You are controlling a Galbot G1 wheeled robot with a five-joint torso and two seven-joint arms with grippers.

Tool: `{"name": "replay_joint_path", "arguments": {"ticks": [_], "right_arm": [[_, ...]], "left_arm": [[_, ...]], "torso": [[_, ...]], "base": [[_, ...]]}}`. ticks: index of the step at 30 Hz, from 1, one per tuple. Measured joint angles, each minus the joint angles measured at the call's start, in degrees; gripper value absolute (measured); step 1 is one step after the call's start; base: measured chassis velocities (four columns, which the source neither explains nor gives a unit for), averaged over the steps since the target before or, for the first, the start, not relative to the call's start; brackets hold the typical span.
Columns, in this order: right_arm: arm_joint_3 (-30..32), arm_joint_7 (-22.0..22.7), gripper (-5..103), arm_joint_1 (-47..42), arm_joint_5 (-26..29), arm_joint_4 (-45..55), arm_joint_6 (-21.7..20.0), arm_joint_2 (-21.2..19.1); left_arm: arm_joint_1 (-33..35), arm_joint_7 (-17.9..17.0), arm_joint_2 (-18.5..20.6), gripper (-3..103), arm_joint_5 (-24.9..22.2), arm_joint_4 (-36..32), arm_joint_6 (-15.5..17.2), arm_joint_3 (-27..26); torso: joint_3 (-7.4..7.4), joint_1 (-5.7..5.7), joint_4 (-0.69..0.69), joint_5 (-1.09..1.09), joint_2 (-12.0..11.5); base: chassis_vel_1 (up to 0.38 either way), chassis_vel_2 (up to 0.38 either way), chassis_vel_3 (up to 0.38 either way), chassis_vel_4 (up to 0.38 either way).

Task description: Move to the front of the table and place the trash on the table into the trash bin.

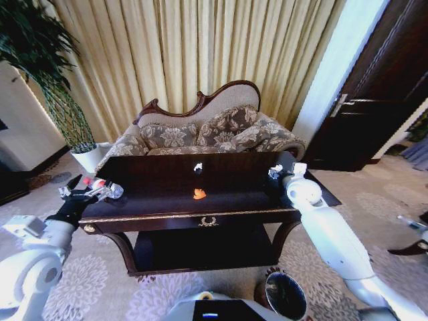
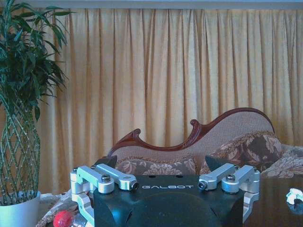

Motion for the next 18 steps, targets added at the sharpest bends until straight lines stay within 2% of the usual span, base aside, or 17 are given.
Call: {"name": "replay_joint_path", "arguments": {"ticks": [2,3,6,11,12,18], "right_arm": [[0.08,-0.03,36,-0.14,-0.03,0.11,0.11,-0.16],[0.08,-0.03,36,-0.14,-0.03,0.11,0.11,-0.16],[0.16,-0.14,20,-0.43,-0.02,0.57,0.23,-0.47],[0.33,-0.24,9,-1.0,-0.02,0.97,0.44,-0.59],[0.54,-0.36,2,-1.43,-0.04,1.21,0.52,-0.68],[1.38,-0.56,0,-2.69,-0.06,2.1,0.95,-1.13]], "left_arm": [[-0.03,0.02,0.01,100,-0.13,0.01,-0.09,-0.01],[-0.03,0.02,0.01,100,-0.13,0.01,-0.09,-0.01],[-0.12,0.03,0.05,100,-0.33,0.01,-0.27,-0.14],[-0.08,0.04,-0.03,100,-0.37,0.01,-0.42,-0.19],[-0.05,0.05,-0.07,100,-0.39,0.01,-0.5,-0.2],[-0.05,0.1,-0.12,100,-0.4,-0.02,-0.64,-0.16]], "torso": [[0.0,0.0,0.0,0.0,0.0],[0.0,0.0,0.0,0.0,0.0],[0.0,0.0,0.0,0.0,0.0],[0.0,0.0,0.0,0.0,0.0],[0.0,0.0,0.0,0.0,0.0],[0.0,0.0,0.0,0.0,0.0]], "base": [[0.0,0.0,0.0,0.0],[0.0,0.0,0.0,0.0],[0.0,0.0,0.0,0.0],[0.0,0.0,0.0,0.0],[0.0,0.0,0.0,0.0],[0.0,0.0,0.0,0.0]]}}
